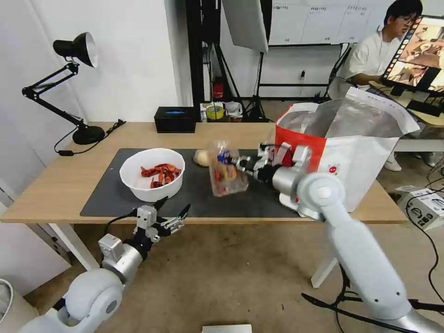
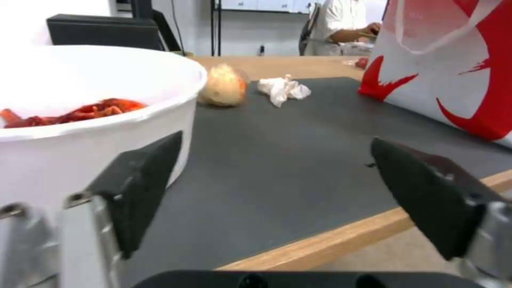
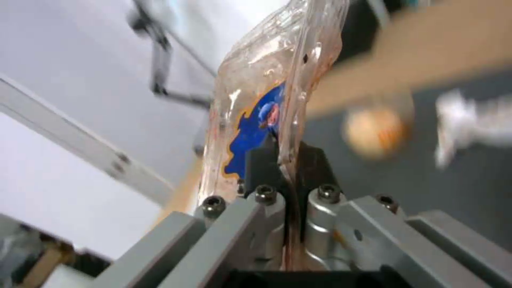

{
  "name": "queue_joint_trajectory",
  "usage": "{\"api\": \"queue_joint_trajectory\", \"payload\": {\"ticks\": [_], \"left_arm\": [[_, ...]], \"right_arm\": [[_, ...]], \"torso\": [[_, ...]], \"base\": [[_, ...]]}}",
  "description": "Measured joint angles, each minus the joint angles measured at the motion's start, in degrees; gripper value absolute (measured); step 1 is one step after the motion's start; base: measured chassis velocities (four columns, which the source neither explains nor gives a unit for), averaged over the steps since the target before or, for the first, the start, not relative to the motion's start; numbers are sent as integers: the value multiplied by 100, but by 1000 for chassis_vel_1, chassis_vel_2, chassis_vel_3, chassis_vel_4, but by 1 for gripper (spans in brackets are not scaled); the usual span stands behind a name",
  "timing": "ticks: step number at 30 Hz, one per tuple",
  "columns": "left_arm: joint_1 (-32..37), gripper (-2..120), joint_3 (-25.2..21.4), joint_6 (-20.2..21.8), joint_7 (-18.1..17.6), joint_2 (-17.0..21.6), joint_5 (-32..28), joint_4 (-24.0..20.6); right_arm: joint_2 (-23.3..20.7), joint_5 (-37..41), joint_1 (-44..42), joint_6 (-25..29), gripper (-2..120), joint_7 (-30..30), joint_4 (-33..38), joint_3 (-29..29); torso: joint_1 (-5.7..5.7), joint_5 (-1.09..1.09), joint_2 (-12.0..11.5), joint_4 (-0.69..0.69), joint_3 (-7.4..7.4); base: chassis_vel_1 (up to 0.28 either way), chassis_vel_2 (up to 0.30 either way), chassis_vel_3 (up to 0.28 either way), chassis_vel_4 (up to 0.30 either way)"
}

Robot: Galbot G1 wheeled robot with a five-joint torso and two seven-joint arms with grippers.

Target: Pick up the trash from the table and place it into the takeout bag.

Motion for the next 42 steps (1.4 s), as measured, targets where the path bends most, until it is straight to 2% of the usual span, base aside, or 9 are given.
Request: {"api": "queue_joint_trajectory", "payload": {"ticks": [6, 8, 9, 11, 18, 20, 25, 29, 42], "left_arm": [[194, 100, -206, -73, 92, -6, -58, -32], [296, 100, -270, -128, 122, -56, -22, -32], [296, 100, -270, -128, 122, -56, -22, -32], [381, 100, -289, -147, 135, -121, 5, -48], [512, 100, -289, -147, 144, -216, 52, -164], [521, 100, -287, -147, 144, -214, 56, -216], [537, 100, -294, -146, 140, -183, 57, -274], [528, 100, -291, -114, 139, -130, 35, -312], [366, 100, -137, -35, 122, -38, -44, -305]], "right_arm": [[-465, 193, 146, 554, 0, 97, 449, 295], [-870, 274, 187, 890, 0, 182, 654, 524], [-870, 274, 187, 890, 0, 182, 654, 524], [-1177, 265, 193, 1115, 0, 320, 763, 739], [-1731, -127, 145, 1521, 0, 717, 812, 1136], [-1886, -516, 113, 1651, 0, 881, 667, 1183], [-1992, -965, 114, 1720, 0, 1184, 340, 1153], [-2008, -1327, 147, 1790, 0, 1135, -15, 1060], [-1916, -1393, -51, 1804, 0, 1075, -265, 987]], "torso": [[-1, 1, 0, 0, 0], [0, 1, 0, -1, 0], [0, 1, 0, -1, 0], [0, 2, 0, -1, 1], [-1, 2, 0, -1, 0], [-1, 1, 0, -1, 1], [0, 2, 0, -1, 1], [0, 1, 0, -1, 1], [0, -1, 0, 0, 1]], "base": [[0, 0, 0, 0], [0, 0, 0, 0], [0, 0, 0, 0], [0, 0, 0, 0], [0, 0, 0, 0], [0, 0, 0, 0], [0, 0, 0, 0], [0, 0, 0, 0], [0, 0, 0, 0]]}}
